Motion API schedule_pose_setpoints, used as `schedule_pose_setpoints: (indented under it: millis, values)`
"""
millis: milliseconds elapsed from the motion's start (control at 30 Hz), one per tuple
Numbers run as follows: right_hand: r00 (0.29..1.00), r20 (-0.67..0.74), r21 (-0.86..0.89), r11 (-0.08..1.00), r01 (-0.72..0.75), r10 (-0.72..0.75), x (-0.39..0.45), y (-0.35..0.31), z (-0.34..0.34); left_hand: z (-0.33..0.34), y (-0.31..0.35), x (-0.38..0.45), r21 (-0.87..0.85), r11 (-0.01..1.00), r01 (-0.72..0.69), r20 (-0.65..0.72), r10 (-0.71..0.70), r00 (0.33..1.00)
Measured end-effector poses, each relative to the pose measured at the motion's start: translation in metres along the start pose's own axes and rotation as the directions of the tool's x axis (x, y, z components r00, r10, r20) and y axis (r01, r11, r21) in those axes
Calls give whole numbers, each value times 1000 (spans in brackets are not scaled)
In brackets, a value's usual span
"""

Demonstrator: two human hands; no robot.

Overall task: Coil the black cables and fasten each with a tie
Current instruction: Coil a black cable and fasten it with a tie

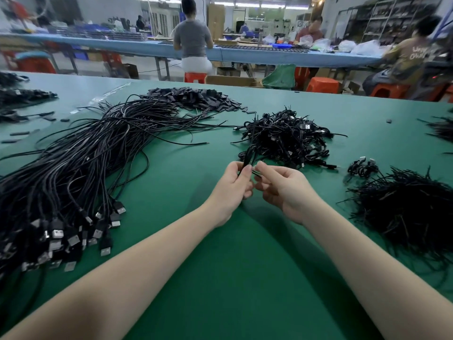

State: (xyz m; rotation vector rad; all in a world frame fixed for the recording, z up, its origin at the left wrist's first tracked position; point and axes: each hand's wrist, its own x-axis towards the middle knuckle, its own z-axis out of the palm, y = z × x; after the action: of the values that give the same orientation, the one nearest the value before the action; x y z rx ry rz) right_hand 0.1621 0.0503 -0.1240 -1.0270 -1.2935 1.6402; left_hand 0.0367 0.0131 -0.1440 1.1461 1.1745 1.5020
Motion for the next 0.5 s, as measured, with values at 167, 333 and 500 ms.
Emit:
schedule_pose_setpoints:
  millis: [167,333,500]
  values:
    - [993,65,-162,983,-87,99,0,-4,-9,-1,2,0,2,1000,13,78,-14,997]
    - [991,119,-174,984,-43,64,-2,-8,-11,-3,0,0,20,1000,19,101,-21,995]
    - [955,29,-555,789,262,-296,-2,-11,-6,-2,3,0,69,996,51,58,-55,997]
